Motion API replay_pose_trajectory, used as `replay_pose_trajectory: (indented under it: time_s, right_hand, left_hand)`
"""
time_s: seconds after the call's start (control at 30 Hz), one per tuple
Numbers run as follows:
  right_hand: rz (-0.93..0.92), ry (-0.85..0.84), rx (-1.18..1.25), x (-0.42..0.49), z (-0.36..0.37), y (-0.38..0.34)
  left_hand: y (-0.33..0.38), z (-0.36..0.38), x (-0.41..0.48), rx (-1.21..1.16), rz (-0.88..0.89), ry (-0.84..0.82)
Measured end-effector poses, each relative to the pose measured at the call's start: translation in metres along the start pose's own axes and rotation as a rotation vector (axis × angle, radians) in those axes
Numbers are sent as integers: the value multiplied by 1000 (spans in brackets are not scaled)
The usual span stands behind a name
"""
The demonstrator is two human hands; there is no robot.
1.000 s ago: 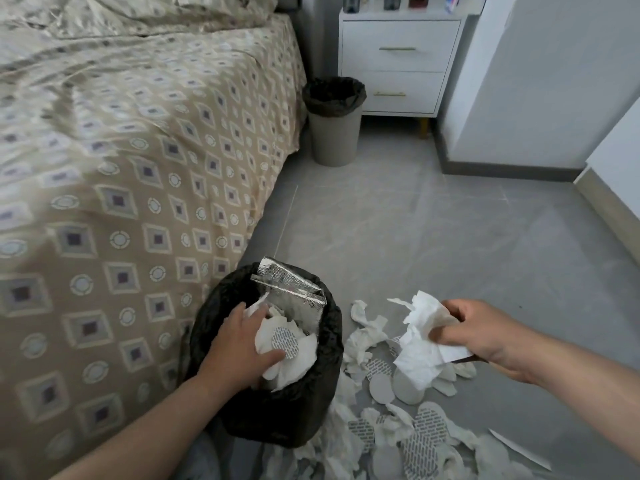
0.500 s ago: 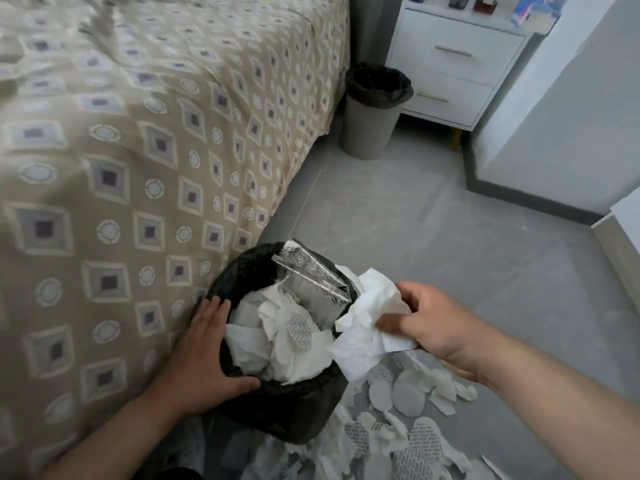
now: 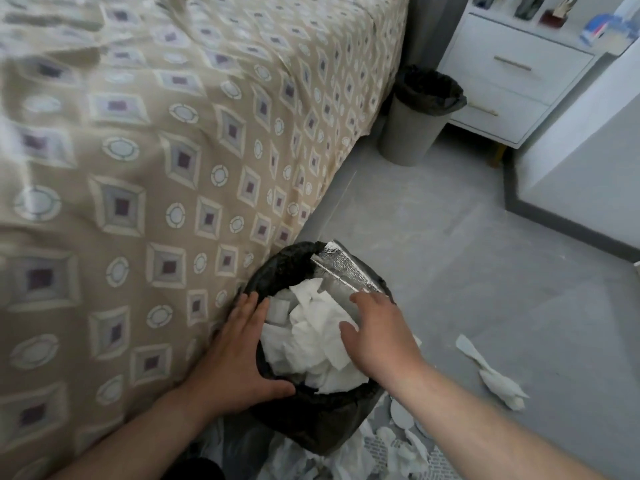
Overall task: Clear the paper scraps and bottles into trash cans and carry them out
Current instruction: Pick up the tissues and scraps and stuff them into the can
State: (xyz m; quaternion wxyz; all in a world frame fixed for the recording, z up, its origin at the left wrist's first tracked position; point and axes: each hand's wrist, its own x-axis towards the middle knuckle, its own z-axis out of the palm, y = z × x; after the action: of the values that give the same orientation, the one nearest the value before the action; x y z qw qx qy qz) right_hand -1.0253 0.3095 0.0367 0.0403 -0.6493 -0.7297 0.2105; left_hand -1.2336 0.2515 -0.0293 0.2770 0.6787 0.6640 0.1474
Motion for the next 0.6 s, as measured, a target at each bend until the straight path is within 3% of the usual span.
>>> replay_pose_trajectory:
  time_s: [0.07, 0.17, 0.37, 0.5, 0.6]
  right_hand:
    - [-36, -73, 20, 0, 16, 0]
    - [21, -234, 57, 14, 40, 0]
    - [115, -403, 38, 34, 77, 6]
    - [10, -392, 14, 25, 50, 3]
    - [-159, -271, 4, -6, -8, 11]
  left_hand:
    - [1, 1, 0, 1, -1, 8]
    - [2, 1, 1, 7, 6, 12]
    - [0, 4, 5, 19, 19, 0]
    - [6, 0, 5, 17, 22, -16]
    - [21, -14, 3, 88, 99, -7]
